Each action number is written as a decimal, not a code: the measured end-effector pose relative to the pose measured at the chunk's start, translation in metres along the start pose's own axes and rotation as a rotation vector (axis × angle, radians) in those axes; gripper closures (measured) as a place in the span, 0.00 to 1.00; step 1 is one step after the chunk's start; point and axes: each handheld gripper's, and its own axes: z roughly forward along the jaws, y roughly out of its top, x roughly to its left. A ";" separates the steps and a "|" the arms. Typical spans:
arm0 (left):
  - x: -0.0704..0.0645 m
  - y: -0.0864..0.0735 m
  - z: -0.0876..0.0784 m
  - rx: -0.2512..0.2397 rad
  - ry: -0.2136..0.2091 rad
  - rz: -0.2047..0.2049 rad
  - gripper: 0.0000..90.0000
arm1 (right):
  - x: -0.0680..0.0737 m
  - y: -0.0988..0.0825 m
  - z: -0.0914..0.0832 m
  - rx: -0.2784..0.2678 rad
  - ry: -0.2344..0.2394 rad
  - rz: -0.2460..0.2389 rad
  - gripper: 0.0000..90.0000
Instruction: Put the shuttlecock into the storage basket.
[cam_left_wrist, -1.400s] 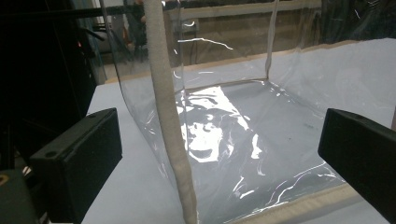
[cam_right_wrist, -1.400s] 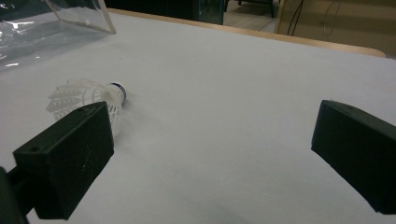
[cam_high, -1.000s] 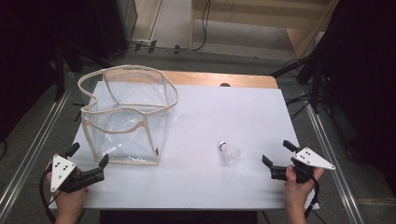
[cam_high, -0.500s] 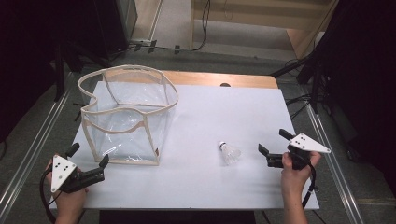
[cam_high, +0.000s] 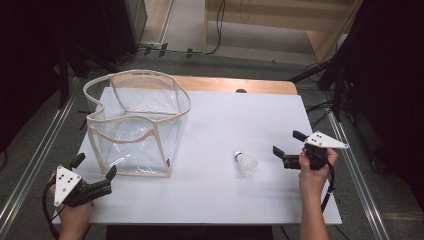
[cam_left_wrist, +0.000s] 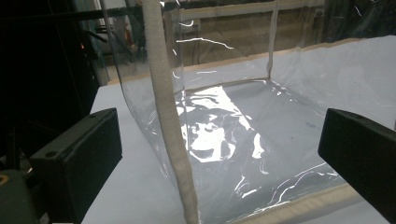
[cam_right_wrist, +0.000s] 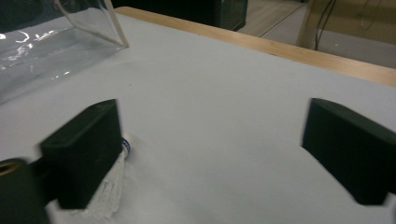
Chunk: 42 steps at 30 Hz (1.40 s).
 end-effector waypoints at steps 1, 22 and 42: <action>0.000 0.000 0.001 0.003 -0.001 -0.003 0.00 | -0.001 0.001 0.002 0.014 0.023 0.000 0.18; 0.001 0.000 0.000 0.010 -0.012 -0.007 0.00 | 0.025 -0.012 0.043 0.348 0.116 -0.138 0.98; 0.002 0.000 0.000 0.008 -0.010 -0.014 0.00 | 0.043 -0.026 0.060 0.449 0.162 -0.215 0.98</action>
